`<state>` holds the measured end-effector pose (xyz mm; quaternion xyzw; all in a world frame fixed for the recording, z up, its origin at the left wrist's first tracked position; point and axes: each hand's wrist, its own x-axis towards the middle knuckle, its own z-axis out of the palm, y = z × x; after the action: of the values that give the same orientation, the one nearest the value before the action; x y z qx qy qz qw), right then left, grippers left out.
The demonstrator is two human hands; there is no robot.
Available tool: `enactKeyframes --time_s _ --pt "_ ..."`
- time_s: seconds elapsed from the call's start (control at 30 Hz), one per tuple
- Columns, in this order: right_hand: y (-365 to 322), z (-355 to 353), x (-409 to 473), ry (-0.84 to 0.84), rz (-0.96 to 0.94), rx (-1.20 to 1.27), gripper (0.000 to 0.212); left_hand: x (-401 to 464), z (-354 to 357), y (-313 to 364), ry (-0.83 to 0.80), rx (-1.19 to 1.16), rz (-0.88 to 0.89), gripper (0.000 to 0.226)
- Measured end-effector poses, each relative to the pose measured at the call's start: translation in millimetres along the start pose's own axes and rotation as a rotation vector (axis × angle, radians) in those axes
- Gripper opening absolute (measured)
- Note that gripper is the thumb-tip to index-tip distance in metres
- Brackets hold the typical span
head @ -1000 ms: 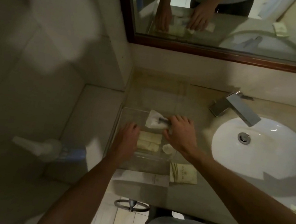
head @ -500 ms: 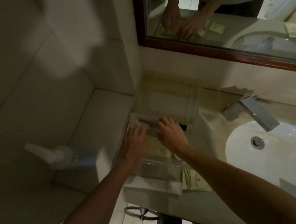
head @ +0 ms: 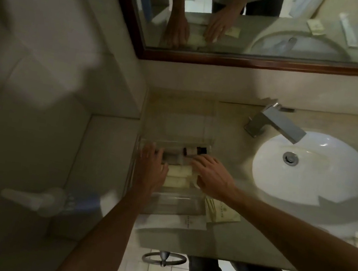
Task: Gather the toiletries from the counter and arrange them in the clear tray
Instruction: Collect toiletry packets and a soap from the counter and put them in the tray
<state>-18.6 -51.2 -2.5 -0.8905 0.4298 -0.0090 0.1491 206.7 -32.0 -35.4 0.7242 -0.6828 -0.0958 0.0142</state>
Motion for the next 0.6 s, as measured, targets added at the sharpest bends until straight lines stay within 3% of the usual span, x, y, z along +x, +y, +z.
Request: enactKeyframes --time_s 0.13,0.27,0.6 --pt "46 -22 -59 0.082 0.135 -0.004 0.056 -2 -10 69 0.116 -0.051 0.224 0.05" --pt "112 -37 -130 0.187 0.334 0.042 0.055 -2 -7 188 0.059 -0.066 0.472 0.054" --pt "296 -61 -392 0.286 0.949 0.112 0.054 -43 45 495 -0.05 -0.178 0.846 0.06"
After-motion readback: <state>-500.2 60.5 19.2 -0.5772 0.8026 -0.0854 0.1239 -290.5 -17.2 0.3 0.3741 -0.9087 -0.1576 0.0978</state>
